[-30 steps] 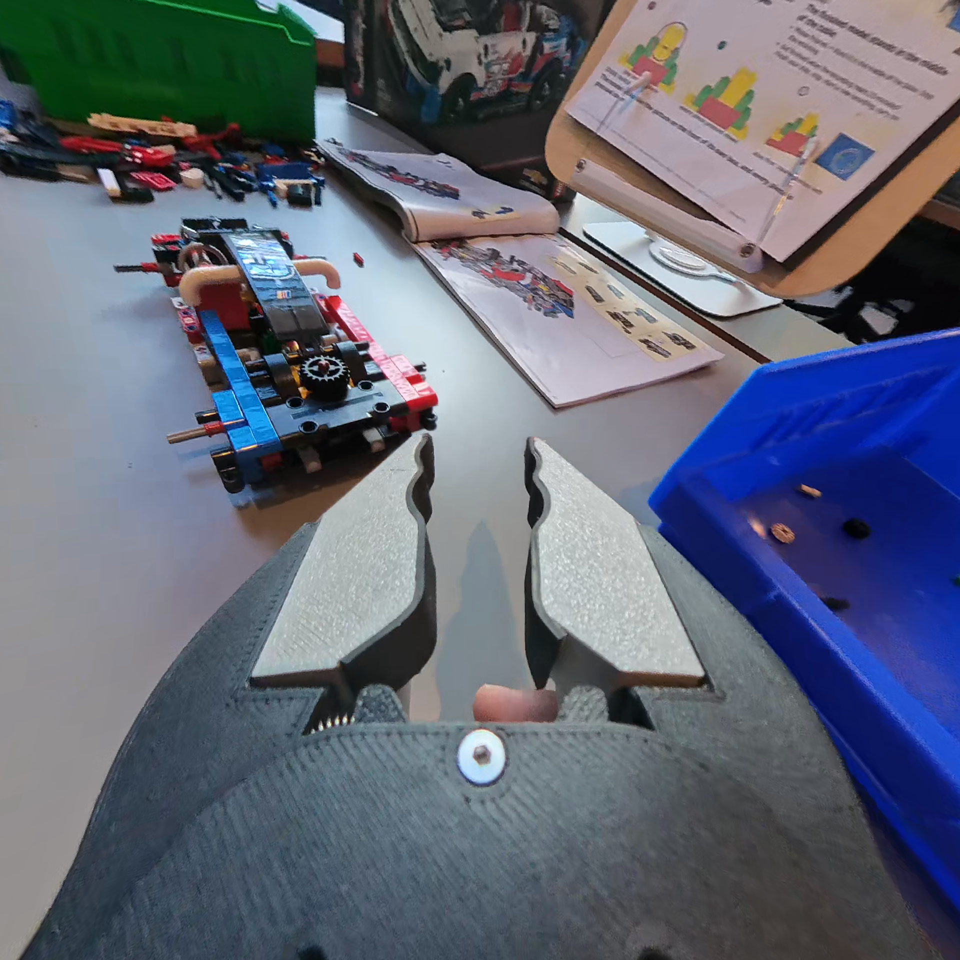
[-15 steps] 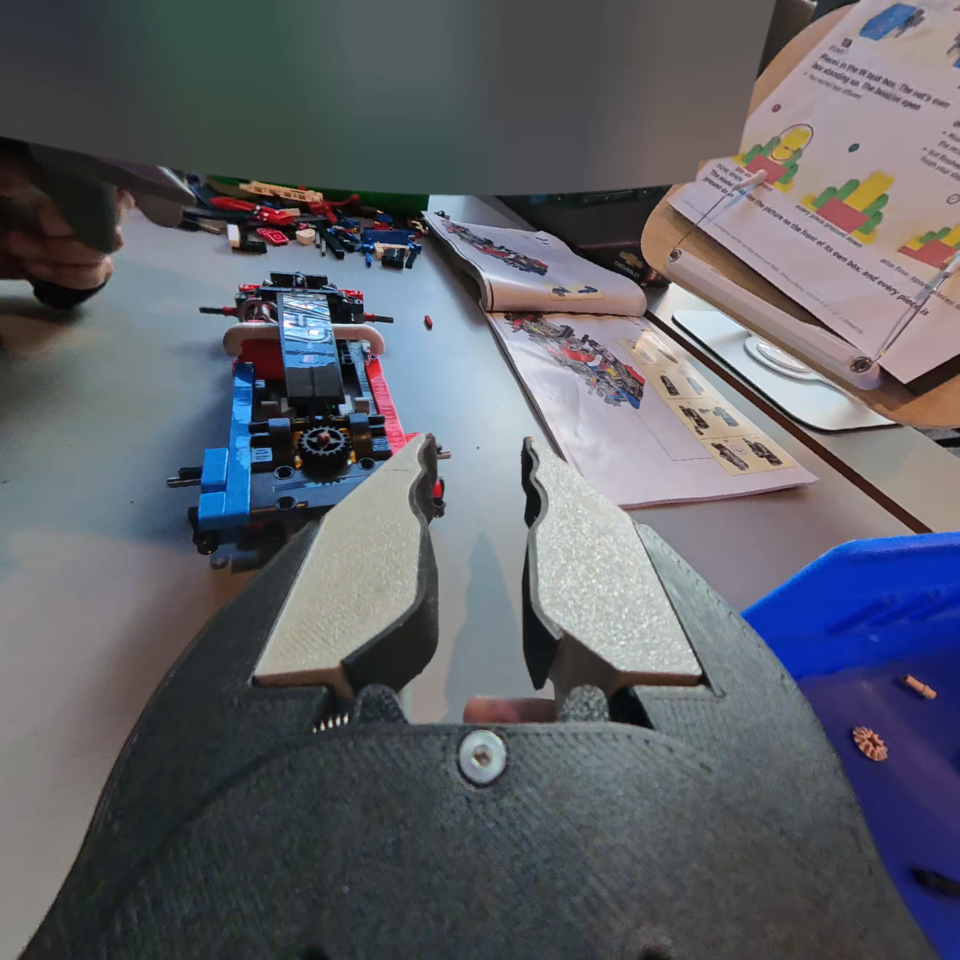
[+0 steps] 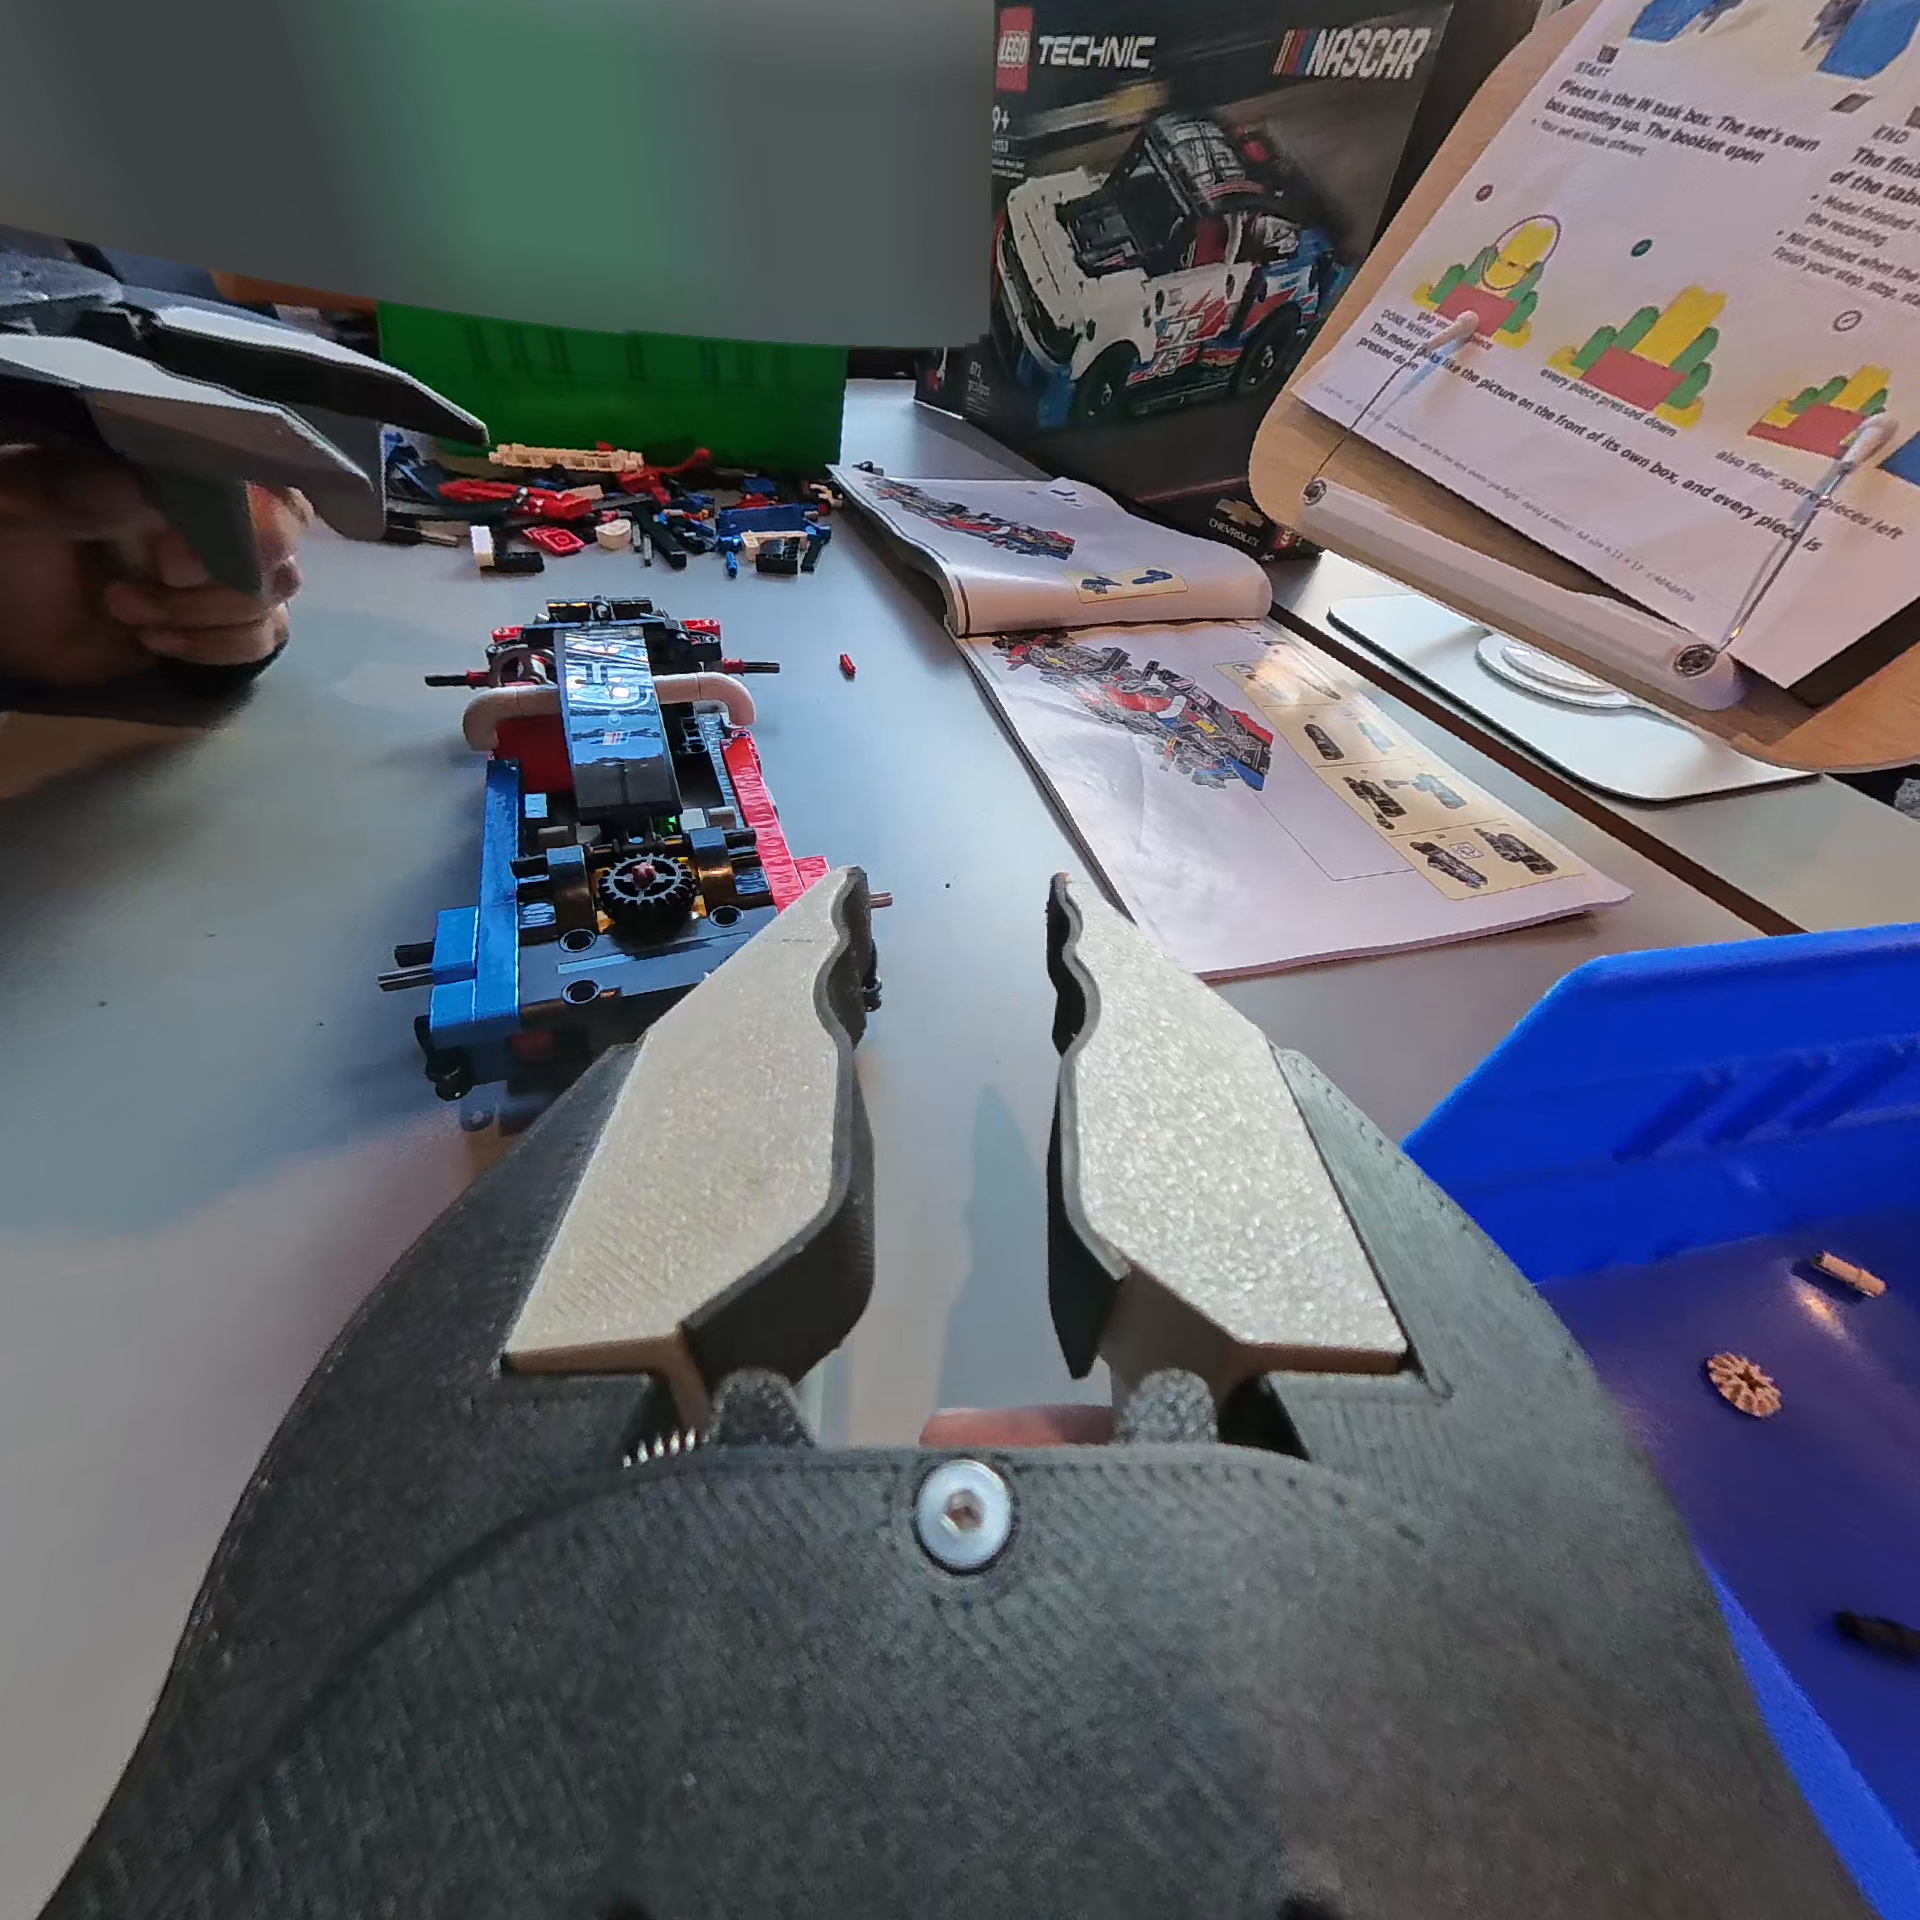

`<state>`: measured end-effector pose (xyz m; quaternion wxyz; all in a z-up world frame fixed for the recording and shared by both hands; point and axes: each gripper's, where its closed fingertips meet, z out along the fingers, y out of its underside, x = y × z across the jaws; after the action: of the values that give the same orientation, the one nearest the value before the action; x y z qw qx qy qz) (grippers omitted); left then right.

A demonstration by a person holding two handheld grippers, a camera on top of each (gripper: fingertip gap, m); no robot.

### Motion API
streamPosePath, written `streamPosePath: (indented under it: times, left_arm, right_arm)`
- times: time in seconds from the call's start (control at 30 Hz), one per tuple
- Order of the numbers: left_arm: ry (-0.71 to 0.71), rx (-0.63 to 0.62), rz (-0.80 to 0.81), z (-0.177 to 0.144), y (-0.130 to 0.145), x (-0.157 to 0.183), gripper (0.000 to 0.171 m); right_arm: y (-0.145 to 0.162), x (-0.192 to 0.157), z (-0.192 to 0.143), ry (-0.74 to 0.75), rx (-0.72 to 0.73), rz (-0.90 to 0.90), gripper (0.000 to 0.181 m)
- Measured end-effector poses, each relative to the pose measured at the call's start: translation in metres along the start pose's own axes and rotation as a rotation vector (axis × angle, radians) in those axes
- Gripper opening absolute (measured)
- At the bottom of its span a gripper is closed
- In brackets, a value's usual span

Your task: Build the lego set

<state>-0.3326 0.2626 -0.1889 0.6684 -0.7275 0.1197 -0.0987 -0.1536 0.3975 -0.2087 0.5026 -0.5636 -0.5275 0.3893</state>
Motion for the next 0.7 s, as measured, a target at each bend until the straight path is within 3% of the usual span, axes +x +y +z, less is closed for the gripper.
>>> streamPosePath:
  times: [0.23, 0.33, 0.43, 0.63, 0.7]
  left_arm:
    - [0.003, 0.039, -0.007, 0.004, -0.006, -0.002, 0.047]
    - [0.051, 0.116, -0.01, -0.005, -0.015, 0.004, 0.057]
    - [0.038, 0.167, -0.069, -0.014, -0.02, -0.003, 0.053]
    - [0.048, 0.067, -0.102, -0.032, -0.014, -0.019, 0.047]
    - [-0.052, -0.016, -0.077, -0.04, -0.008, -0.047, 0.044]
  right_arm:
    - [0.003, 0.003, 0.007, 0.025, -0.031, -0.05, 0.033]
    - [0.005, 0.007, 0.011, 0.042, -0.045, -0.065, 0.034]
    - [0.005, 0.01, 0.012, 0.07, -0.052, -0.079, 0.037]
    - [0.011, 0.014, 0.009, 0.148, -0.092, -0.134, 0.037]
    - [0.012, 0.016, 0.009, 0.166, -0.107, -0.143, 0.036]
